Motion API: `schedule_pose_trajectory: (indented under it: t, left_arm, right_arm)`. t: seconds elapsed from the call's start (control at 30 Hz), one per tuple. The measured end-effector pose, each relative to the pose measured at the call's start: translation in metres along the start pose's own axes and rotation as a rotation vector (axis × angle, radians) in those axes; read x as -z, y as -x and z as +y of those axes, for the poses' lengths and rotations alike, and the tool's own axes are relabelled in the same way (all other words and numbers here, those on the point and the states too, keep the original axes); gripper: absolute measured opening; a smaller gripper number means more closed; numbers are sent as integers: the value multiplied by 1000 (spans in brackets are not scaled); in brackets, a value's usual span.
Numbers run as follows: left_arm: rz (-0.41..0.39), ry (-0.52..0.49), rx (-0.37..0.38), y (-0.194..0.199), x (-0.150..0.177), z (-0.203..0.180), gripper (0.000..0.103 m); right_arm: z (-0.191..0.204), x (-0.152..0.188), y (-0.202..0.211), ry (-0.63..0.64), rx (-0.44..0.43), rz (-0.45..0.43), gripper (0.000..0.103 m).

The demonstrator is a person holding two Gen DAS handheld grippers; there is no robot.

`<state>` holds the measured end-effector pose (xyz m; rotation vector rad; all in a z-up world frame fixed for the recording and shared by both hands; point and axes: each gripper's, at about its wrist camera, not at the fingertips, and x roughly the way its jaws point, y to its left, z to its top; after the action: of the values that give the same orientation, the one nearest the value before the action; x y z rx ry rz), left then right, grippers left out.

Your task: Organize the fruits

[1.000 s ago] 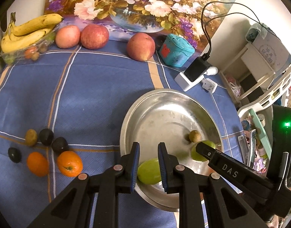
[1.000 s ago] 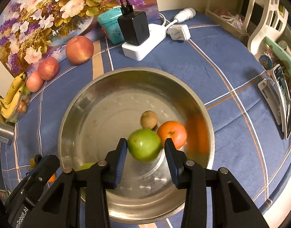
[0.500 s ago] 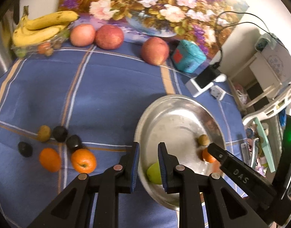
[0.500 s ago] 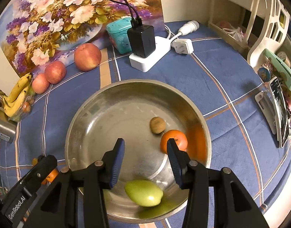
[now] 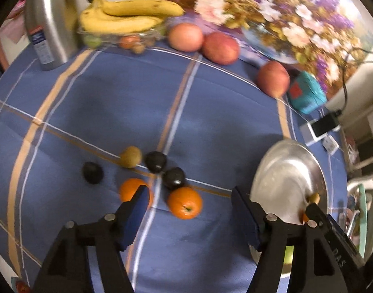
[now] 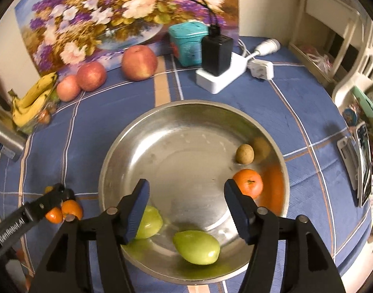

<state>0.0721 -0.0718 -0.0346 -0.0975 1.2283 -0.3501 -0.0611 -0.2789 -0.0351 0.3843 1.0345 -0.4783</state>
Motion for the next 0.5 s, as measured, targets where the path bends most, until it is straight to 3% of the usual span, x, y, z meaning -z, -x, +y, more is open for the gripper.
schedule_pose_trajectory:
  t: [0.07, 0.17, 0.5]
  left_arm:
    - [-11, 13, -19, 2, -1, 5, 84]
    - [-27, 28, -51, 3, -2, 12, 98]
    - [-69, 41, -103, 6, -6, 23, 103]
  right_arm:
    - [5, 1, 0, 15, -7, -3, 68]
    - [9, 1, 1, 28, -14, -10, 83]
    - [14, 4, 2, 37, -29, -34, 91]
